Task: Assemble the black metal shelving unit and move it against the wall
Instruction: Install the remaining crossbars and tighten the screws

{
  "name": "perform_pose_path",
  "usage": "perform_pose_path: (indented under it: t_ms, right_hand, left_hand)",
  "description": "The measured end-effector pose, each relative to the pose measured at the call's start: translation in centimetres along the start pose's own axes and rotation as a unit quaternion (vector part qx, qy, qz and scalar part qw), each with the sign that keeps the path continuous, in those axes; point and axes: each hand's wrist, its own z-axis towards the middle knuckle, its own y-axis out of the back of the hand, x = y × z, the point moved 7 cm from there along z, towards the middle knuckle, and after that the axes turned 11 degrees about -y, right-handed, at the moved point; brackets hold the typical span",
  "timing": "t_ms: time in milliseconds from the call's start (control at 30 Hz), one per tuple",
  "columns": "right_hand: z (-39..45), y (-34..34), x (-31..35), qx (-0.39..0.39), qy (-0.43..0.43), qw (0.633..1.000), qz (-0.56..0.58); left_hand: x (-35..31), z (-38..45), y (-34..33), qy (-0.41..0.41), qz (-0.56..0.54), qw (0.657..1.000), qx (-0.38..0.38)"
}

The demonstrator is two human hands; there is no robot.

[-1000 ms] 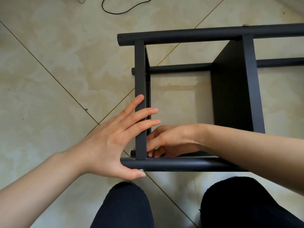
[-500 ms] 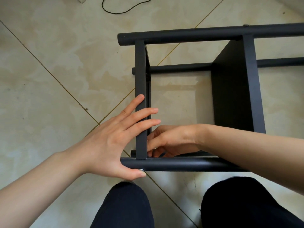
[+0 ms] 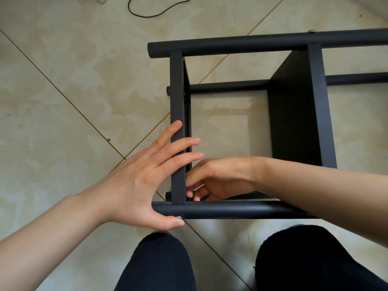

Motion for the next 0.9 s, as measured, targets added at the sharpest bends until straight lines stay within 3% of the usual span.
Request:
perform_pose_path:
  t_ms: [300, 467, 900]
  right_hand:
    - [0.03, -0.02, 0.02, -0.03, 0.011, 0.999, -0.029]
    - [-0.19, -0.18, -0.06, 0.001, -0.003, 1.0, -0.003]
    - [-0.02, -0.18, 0.04, -0.012, 0.012, 0.999, -0.031]
  left_hand:
    - [-0.02, -0.03, 0.01, -0.004, 0.001, 1.0, -0.001]
    - [-0.05, -0.03, 0.06, -0.002, -0.002, 1.0, -0.002]
    - [-0.09, 0.03, 0.06, -0.003, -0.001, 1.0, -0.001]
